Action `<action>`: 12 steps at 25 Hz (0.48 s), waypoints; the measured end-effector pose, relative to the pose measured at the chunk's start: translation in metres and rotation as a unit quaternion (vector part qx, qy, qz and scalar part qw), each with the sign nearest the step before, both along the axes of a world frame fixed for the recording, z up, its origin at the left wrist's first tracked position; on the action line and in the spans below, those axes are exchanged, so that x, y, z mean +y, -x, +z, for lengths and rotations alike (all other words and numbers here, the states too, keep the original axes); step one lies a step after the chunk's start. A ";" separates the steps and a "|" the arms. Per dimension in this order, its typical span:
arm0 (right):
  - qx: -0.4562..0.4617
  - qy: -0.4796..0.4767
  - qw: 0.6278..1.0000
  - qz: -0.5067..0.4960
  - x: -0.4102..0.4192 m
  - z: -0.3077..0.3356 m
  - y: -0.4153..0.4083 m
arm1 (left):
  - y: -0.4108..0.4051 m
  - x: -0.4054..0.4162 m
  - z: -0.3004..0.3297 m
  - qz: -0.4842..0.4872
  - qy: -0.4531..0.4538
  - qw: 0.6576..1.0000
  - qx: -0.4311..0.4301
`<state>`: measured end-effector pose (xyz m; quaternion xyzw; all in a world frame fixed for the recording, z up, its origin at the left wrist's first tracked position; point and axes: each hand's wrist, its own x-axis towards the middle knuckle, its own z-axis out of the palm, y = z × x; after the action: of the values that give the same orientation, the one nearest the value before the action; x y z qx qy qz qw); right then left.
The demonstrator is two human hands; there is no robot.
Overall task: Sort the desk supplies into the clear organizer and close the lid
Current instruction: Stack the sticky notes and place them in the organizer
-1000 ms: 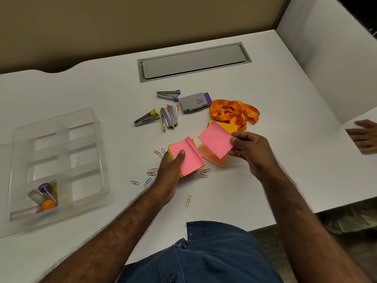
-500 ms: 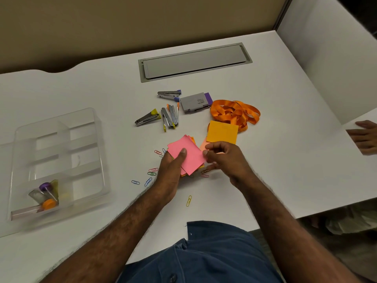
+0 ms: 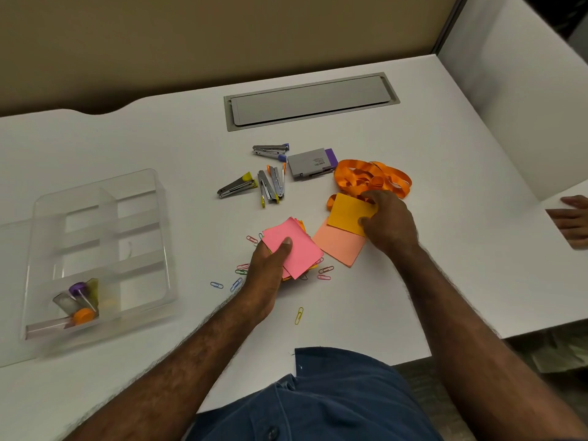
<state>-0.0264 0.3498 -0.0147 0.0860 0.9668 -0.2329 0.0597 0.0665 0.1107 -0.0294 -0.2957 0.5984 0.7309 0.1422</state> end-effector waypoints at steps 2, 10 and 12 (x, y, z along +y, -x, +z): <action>0.031 0.009 0.999 -0.014 0.001 0.002 -0.005 | 0.000 -0.002 -0.001 0.001 0.006 1.000 -0.006; 0.036 0.278 0.956 -0.087 0.009 0.042 -0.034 | 0.002 0.001 0.001 -0.008 0.016 1.000 -0.006; 0.009 0.356 0.929 -0.100 0.004 0.051 -0.044 | 0.002 0.004 0.005 -0.012 0.013 1.000 -0.006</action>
<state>0.0179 0.3541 0.0360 0.1532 0.8074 -0.5672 0.0540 0.0647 0.1147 -0.0240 -0.2943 0.6107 0.7195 0.1507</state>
